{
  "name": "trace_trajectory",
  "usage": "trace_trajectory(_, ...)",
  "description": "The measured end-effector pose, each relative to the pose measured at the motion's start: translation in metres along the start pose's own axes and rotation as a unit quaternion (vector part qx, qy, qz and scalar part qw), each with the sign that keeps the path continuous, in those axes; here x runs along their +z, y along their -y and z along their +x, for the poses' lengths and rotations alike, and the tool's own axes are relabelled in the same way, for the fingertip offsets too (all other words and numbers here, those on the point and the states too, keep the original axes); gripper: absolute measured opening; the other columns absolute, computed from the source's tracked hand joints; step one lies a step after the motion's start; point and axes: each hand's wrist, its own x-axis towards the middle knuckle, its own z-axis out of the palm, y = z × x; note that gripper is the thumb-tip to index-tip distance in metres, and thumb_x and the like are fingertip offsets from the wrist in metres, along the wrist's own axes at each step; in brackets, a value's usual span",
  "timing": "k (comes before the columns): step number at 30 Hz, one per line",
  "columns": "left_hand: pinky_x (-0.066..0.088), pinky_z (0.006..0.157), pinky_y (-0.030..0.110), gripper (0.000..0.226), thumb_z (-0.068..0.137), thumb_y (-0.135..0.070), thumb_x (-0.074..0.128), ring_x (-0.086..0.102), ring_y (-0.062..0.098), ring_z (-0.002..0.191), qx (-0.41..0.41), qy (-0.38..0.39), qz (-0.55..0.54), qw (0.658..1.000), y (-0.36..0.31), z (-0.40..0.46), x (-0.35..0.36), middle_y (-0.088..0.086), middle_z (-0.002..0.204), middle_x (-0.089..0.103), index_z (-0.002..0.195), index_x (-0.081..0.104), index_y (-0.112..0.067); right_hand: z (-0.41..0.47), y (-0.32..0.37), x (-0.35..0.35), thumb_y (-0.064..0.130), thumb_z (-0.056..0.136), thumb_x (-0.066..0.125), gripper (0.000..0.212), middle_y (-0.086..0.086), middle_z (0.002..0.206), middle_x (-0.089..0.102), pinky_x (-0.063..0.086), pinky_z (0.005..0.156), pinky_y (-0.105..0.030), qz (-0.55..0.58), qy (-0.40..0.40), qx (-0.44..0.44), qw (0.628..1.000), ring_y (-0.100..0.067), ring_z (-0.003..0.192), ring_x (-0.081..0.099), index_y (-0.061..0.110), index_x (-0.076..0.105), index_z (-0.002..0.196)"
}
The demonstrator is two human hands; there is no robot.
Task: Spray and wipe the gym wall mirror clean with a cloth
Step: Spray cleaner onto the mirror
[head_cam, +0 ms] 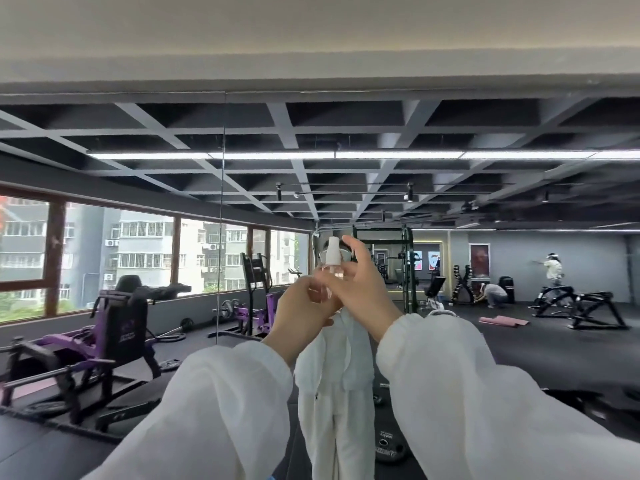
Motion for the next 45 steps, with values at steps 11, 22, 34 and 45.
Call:
trace_trajectory(11, 0.056, 0.073, 0.037, 0.021, 0.079, -0.010, 0.070, 0.050, 0.015, 0.066, 0.004, -0.006, -0.055, 0.998, -0.010, 0.002, 0.019, 0.004, 0.078, 0.051, 0.086, 0.050, -0.010, -0.003, 0.004, -0.023, 0.009, 0.091, 0.059, 0.041, -0.002, 0.114, 0.066, 0.051, 0.088, -0.028, 0.032, 0.018, -0.013, 0.999, -0.016, 0.100, 0.063, 0.031, 0.038, 0.118)
trace_trajectory(22, 0.056, 0.066, 0.027, 0.025, 0.077, -0.018, 0.077, 0.059, 0.015, 0.077, 0.038, 0.019, -0.105, 0.994, -0.011, 0.000, 0.019, 0.007, 0.087, 0.060, 0.085, 0.054, -0.017, 0.001, 0.014, -0.043, -0.017, 0.087, 0.045, 0.062, -0.022, 0.114, 0.056, 0.047, 0.085, -0.046, 0.355, 0.102, 0.045, 0.928, -0.023, 0.087, 0.067, 0.025, 0.045, 0.133)
trace_trajectory(34, 0.052, 0.061, 0.019, 0.012, 0.098, -0.014, 0.043, 0.062, 0.012, 0.070, -0.047, 0.149, -0.298, 0.942, 0.000, -0.003, 0.020, 0.002, 0.080, 0.061, 0.098, 0.054, -0.009, 0.001, 0.000, -0.035, 0.007, 0.085, 0.067, 0.066, -0.016, 0.115, 0.062, 0.055, 0.080, -0.035, 0.099, 0.076, 0.008, 0.992, -0.027, 0.097, 0.065, 0.050, 0.038, 0.127)
trace_trajectory(45, 0.051, 0.086, 0.033, 0.016, 0.099, -0.019, 0.047, 0.058, 0.013, 0.085, -0.096, 0.118, -0.134, 0.979, 0.006, -0.001, 0.005, 0.001, 0.111, 0.060, 0.108, 0.060, -0.018, 0.015, -0.013, -0.023, 0.011, 0.093, 0.046, 0.066, -0.007, 0.091, 0.061, 0.055, 0.073, -0.042, -0.181, -0.019, -0.109, 0.977, -0.021, 0.071, 0.061, 0.042, 0.019, 0.145)
